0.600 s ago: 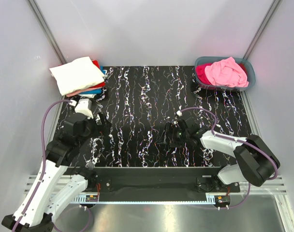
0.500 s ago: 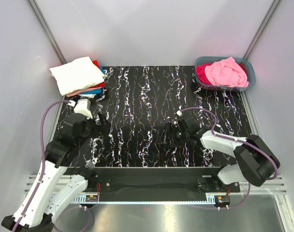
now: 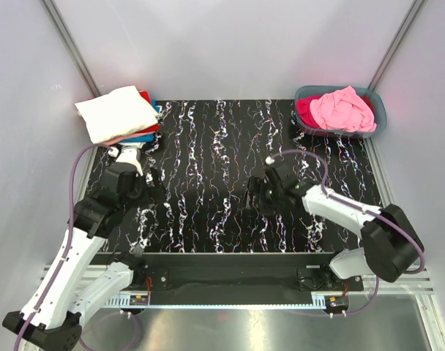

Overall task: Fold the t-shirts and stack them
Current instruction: Grab the tshirt from the pile

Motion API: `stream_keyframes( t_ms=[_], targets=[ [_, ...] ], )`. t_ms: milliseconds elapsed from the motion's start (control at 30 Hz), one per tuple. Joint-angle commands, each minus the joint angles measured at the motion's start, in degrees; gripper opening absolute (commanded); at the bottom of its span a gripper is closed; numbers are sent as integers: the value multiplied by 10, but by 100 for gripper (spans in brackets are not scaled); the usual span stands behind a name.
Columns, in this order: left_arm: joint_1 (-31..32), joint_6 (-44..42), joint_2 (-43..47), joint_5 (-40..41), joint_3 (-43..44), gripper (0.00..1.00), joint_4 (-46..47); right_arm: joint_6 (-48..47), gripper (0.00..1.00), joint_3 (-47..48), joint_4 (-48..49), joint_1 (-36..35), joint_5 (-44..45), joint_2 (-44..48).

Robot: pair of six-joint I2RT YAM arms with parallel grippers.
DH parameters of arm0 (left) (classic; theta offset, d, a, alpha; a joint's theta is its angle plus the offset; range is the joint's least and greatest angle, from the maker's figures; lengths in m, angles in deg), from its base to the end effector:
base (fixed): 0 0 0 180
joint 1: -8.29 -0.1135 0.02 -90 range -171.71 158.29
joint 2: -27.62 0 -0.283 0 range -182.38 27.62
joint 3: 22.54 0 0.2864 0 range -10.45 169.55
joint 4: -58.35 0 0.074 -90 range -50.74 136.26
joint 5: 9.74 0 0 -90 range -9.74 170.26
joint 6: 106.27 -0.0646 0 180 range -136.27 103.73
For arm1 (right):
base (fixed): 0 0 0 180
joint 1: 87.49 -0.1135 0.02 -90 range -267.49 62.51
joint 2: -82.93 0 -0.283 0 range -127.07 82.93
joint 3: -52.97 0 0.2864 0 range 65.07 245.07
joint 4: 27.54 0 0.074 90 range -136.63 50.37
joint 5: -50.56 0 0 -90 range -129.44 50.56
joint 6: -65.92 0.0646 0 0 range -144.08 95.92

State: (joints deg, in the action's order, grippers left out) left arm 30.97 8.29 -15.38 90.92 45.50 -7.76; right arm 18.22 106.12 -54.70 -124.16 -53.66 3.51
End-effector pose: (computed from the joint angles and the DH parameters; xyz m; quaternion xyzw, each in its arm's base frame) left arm 0.1671 -0.0569 0.3374 -0.0533 0.9055 -0.0877 0.4117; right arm 0.2362 0.1956 0.1552 0.0075 0.9430 0.2887 0.1656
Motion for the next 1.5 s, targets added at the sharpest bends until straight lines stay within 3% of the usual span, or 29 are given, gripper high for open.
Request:
stream_keyframes(
  t_ms=[0,33,133,167,267,600,900,1233,1333,1367,1400,1467],
  targets=[
    [2,-2,3,28,-7,99,15,-63,91,160,-159,-4,101,48],
    [3,2,5,36,-9,99,18,-75,99,193,-185,4,128,53],
    [2,20,8,72,-11,99,10,-128,100,300,-234,47,161,53],
    [2,25,10,92,-11,99,6,-135,99,322,-245,90,162,47],
    [2,41,20,110,-10,99,-6,-148,100,434,-310,214,144,-4],
    [2,43,54,113,-13,99,-1,-151,99,764,-434,392,184,-250],
    [2,44,65,113,-16,99,1,-172,93,1040,-510,441,190,-518],
    [2,44,71,115,-18,99,4,-162,92,1148,-478,465,146,-672],
    [-5,42,72,109,-19,99,7,-165,86,1147,-472,466,145,-682],
    [-7,40,73,109,-20,99,9,-166,78,1147,-470,466,144,-682],
    [-11,39,74,107,-19,99,8,-166,62,1148,-469,467,145,-682],
    [-14,40,78,107,-20,99,10,-164,45,1149,-469,469,145,-678]
  ],
)
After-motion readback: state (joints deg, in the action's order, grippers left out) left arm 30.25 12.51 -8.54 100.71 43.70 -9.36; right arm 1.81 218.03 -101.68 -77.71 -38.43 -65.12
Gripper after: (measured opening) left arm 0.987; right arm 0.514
